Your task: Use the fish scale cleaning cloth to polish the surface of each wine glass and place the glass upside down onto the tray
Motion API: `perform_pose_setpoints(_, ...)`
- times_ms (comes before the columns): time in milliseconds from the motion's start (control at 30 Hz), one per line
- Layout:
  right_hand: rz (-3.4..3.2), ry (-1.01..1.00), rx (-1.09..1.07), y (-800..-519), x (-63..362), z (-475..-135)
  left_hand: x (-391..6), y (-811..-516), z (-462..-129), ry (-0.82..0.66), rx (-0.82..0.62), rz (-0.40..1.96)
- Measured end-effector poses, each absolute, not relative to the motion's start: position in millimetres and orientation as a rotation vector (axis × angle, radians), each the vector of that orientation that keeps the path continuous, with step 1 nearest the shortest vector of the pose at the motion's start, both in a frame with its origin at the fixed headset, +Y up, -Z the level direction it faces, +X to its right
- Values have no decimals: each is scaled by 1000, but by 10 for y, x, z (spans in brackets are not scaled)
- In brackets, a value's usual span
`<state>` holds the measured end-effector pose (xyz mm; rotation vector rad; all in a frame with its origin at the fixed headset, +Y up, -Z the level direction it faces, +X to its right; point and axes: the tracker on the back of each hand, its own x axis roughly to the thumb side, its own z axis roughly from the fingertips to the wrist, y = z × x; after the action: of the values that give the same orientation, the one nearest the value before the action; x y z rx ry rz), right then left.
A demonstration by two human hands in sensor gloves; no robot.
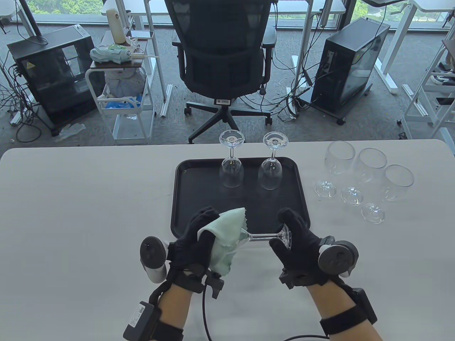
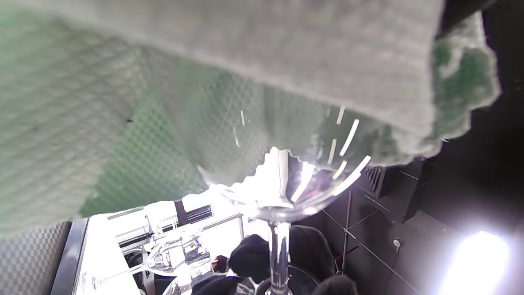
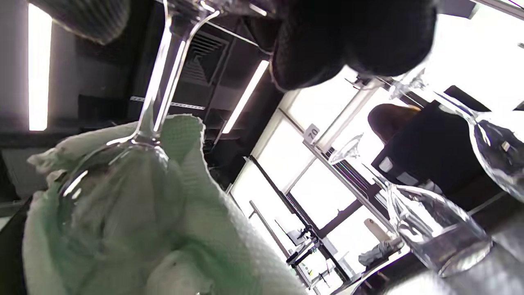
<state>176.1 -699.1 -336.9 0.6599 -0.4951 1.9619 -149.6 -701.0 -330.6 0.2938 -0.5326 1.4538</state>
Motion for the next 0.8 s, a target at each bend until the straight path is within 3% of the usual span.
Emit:
perform_pose_setpoints(100,1916,-258,551,-7048,1781,-3420,-1493,-7004,-3302,-544,344,1400)
perform_pose_setpoints(233,1924,-320,519,-7063,1779,-3417,-1523,-6998,-3319,-555,322,1418)
perform_pose_setpoints(367,1901,-348,484,-7057,1795,-3400,-1699,-6939,-3323,-503,397,1501)
perform_pose_setpoints(800,1881,-364,426,-7094,1936,-3466,-2996,-6912,-3237,-220,620,1633)
